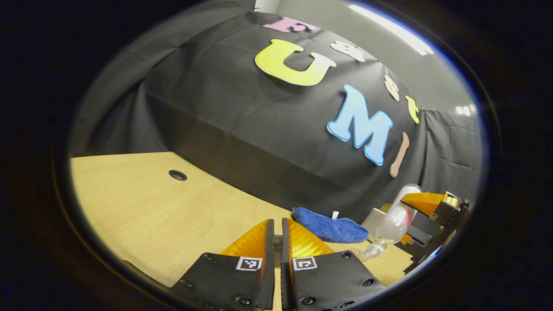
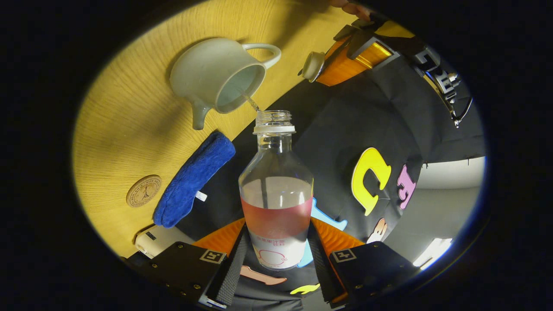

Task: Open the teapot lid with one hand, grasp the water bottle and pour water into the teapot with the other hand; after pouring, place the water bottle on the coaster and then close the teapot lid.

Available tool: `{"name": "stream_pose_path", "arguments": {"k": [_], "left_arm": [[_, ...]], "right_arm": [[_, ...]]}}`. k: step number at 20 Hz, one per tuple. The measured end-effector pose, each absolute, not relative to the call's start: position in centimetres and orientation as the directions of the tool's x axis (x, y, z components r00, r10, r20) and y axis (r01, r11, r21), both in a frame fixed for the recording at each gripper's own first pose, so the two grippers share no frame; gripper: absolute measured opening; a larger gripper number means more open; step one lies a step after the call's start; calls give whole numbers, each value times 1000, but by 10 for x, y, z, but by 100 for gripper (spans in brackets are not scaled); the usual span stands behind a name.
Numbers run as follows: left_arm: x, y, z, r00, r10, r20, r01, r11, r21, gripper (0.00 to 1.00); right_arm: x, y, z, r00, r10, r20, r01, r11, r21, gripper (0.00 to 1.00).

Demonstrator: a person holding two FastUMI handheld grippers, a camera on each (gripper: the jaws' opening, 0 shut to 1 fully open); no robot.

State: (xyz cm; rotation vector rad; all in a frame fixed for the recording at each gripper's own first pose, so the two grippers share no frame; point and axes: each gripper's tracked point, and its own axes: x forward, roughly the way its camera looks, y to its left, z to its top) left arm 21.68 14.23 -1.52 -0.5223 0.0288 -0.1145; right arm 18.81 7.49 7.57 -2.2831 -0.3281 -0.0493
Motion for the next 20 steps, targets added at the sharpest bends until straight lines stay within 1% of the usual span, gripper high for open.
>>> {"name": "stream_pose_path", "arguments": {"k": [11, 13, 15, 16, 18, 20], "left_arm": [[218, 142, -16, 993, -118, 0, 102, 855, -509, 12], [217, 142, -17, 993, -120, -1, 103, 854, -511, 12], [217, 141, -18, 992, -123, -5, 103, 854, -509, 13], [217, 140, -17, 992, -123, -6, 103, 856, -507, 12], [216, 140, -17, 992, -123, -7, 103, 856, -507, 12], [217, 140, -13, 993, -122, 1, 105, 853, -512, 12]], "right_arm": [[186, 76, 71, 966, 223, 131, 249, -669, -701, 74], [186, 72, 69, 969, 215, 122, 236, -656, -717, 74], [185, 68, 62, 974, 198, 109, 211, -618, -757, 74], [185, 64, 56, 979, 179, 94, 182, -578, -796, 74], [185, 58, 42, 987, 151, 60, 124, -463, -878, 74], [187, 56, 31, 989, 140, 44, 94, -372, -924, 74]]}}
